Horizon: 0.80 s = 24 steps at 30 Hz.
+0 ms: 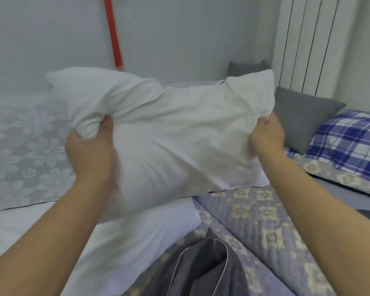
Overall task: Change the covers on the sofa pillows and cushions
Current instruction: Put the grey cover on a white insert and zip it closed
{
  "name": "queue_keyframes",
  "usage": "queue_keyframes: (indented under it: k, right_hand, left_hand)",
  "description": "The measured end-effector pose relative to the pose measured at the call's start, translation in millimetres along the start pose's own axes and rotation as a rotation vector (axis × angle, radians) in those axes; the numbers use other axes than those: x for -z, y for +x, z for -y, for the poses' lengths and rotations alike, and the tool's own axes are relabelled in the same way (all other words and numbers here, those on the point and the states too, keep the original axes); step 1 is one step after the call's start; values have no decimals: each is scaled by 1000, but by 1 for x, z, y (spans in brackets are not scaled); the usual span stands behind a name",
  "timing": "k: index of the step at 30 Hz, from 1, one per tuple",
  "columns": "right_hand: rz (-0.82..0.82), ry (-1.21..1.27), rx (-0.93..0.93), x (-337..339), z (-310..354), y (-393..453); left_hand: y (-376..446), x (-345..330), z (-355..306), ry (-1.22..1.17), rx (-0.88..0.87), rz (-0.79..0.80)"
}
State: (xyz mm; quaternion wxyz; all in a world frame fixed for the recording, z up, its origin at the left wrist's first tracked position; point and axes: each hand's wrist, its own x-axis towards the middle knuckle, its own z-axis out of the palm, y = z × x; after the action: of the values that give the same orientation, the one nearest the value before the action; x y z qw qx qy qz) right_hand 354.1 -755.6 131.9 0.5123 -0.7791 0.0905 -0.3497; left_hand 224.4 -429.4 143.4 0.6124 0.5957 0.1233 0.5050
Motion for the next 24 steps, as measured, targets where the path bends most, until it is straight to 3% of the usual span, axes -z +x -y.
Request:
queue_keyframes:
  k: [1, 3, 5, 7, 9, 11, 13, 17, 19, 22, 24]
  right_hand:
    - [73, -45, 23, -1, -1, 22]
    - [330, -326, -7, -2, -14, 51]
    - [720, -549, -67, -6, -45, 41]
    - [1049, -719, -128, -6, -94, -3]
    - [1206, -780, -142, -10, -148, -55]
    - [1291, -699, -145, -16, -190, -105]
    - [1287, -628, -221, -26, -214, -143]
    - [1050, -404, -333, -53, -204, -188]
    - [1012, -414, -292, -60, -197, -206]
    - [973, -588, -89, -60, -192, -233]
    - [907, -550, -80, -55, -179, -249]
  left_hand:
    - [-4, -26, 11, 66, 36, 87]
    - [-19, -66, 36, 313, 201, 411]
    - [-41, -87, 76, 610, 322, 782]
    - [-81, -74, 112, 948, 284, 1121]
    - [-131, -37, 140, 984, 217, 1292]
    - [-176, 22, 162, 924, 243, 1295]
    - [-202, 85, 174, 995, 244, 1249]
    - [-226, 194, 165, 1112, 231, 1115]
    - [-240, 233, 148, 1222, 249, 1200]
    - [-256, 279, 128, 1424, 273, 1413]
    - [-250, 306, 124, 1586, 265, 1342]
